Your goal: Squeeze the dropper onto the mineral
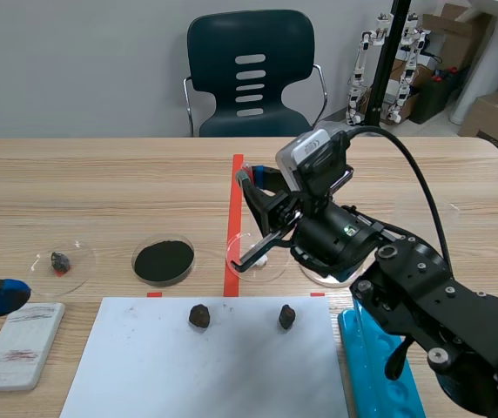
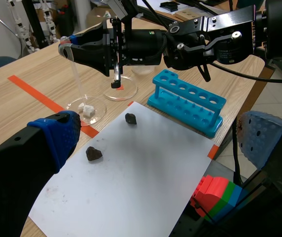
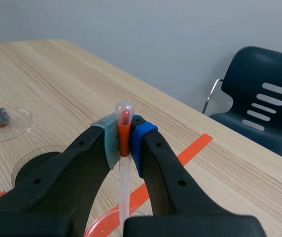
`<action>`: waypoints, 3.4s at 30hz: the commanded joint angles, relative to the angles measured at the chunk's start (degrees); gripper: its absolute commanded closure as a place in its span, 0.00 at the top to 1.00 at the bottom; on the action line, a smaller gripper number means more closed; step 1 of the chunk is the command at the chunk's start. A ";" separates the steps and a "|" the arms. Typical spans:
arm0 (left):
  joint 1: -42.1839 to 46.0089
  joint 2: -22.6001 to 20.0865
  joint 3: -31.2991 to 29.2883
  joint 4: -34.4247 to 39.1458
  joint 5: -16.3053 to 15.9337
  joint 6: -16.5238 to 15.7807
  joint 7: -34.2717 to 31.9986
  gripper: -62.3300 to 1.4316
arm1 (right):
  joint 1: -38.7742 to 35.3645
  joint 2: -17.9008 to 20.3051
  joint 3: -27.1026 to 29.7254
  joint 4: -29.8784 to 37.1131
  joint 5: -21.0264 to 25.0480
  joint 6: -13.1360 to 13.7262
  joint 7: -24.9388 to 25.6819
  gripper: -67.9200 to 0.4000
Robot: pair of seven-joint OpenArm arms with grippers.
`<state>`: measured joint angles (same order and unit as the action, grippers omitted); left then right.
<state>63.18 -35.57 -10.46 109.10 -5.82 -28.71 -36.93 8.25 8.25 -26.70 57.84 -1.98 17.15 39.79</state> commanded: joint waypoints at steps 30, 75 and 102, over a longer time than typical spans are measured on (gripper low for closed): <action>0.44 0.46 0.22 0.44 -0.55 -0.17 -0.94 1.00 | 1.40 0.83 0.26 2.03 1.16 0.00 0.79 0.02; 0.44 0.46 0.22 0.44 -0.55 -0.15 -0.94 1.00 | 0.94 1.09 0.37 2.86 2.86 0.46 -0.94 0.02; 0.44 0.46 0.22 0.44 -0.55 -0.15 -0.94 1.00 | 0.96 1.09 0.37 2.86 2.84 1.75 -0.92 0.02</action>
<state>63.18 -35.57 -10.46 109.10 -5.82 -28.71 -36.93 8.21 9.21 -26.70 59.22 0.23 18.85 38.26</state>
